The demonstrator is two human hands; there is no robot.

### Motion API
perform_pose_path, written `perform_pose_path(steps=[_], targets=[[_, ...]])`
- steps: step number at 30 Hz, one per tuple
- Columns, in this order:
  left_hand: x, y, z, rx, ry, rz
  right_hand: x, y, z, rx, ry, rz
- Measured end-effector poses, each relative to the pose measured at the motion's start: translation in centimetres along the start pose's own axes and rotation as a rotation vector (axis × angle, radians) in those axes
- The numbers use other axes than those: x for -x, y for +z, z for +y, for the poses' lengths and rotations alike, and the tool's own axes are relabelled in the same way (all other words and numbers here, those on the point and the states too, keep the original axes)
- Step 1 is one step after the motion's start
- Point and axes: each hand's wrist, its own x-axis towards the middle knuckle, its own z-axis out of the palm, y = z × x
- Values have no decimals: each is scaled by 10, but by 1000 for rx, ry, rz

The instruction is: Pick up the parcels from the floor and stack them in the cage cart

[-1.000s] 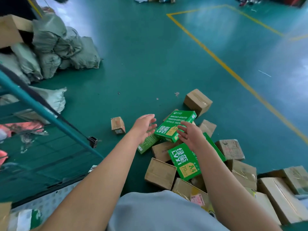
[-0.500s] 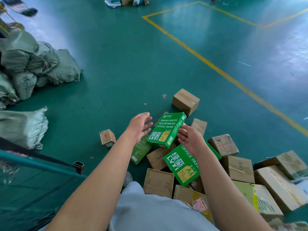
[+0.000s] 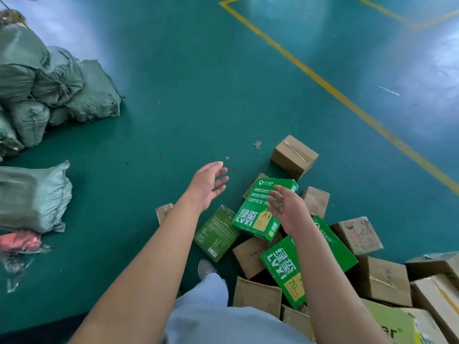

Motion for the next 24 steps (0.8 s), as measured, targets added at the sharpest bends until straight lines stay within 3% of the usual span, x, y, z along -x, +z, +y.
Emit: perform_pose_path(steps=[9,24], targets=[[-106,-41,101,-51,-30,-39,-61,120,-62,-68,-59,38],[-217,-37,190,-18,-4,-64,-162,179,-155,-30,-102,87]])
